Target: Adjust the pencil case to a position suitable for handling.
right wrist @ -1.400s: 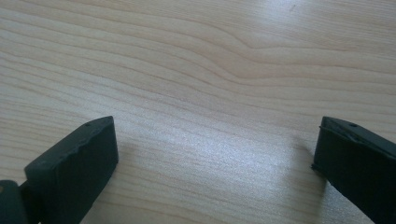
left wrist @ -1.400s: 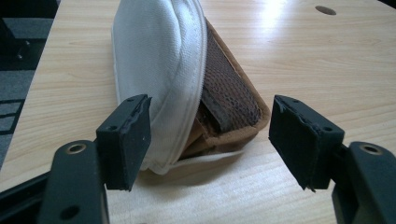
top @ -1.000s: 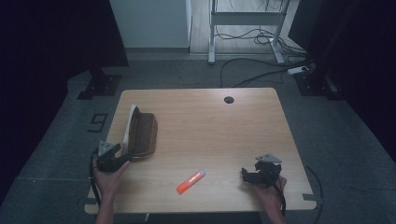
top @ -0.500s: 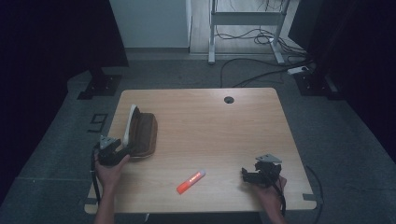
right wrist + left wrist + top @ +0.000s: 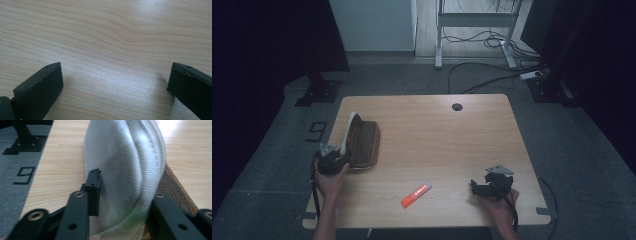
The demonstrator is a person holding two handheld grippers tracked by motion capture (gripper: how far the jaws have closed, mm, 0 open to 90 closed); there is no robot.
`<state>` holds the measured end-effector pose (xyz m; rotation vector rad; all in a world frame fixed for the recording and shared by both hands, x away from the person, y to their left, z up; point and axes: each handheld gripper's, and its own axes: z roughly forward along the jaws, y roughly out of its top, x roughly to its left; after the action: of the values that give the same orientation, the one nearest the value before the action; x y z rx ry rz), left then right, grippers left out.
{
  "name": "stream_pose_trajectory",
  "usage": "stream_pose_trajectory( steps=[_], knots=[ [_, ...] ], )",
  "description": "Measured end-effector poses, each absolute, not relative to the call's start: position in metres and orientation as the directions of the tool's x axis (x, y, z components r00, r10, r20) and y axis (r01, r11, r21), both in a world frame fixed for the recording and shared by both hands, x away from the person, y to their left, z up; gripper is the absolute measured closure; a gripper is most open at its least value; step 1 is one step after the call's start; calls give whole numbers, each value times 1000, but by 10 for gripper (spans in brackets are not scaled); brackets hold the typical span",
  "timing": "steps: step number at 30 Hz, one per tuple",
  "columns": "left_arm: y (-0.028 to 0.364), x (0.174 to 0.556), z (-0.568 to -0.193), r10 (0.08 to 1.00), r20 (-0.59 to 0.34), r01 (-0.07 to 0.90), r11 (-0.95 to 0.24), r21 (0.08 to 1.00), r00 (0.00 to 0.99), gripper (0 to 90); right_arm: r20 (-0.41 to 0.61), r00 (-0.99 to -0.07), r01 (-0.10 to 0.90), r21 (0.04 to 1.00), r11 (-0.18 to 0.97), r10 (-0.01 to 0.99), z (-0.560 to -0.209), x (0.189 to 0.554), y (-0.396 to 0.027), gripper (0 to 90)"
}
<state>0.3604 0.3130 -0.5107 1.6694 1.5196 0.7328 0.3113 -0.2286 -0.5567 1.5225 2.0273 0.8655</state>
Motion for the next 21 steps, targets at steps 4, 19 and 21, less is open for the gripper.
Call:
stream_pose_trajectory(
  steps=[4,19,21],
  knots=[
    [318,361,-511,993,-80,558,19,830,85,746,11,-283,671,717,190,959,-557,311,-229,0],
    [323,359,-502,986,-153,539,91,837,70,832,10,-283,671,717,190,959,-557,311,-229,0],
    [323,358,-499,984,-159,535,91,840,84,834,11,-282,671,717,190,959,-557,311,-229,0]
  ],
)
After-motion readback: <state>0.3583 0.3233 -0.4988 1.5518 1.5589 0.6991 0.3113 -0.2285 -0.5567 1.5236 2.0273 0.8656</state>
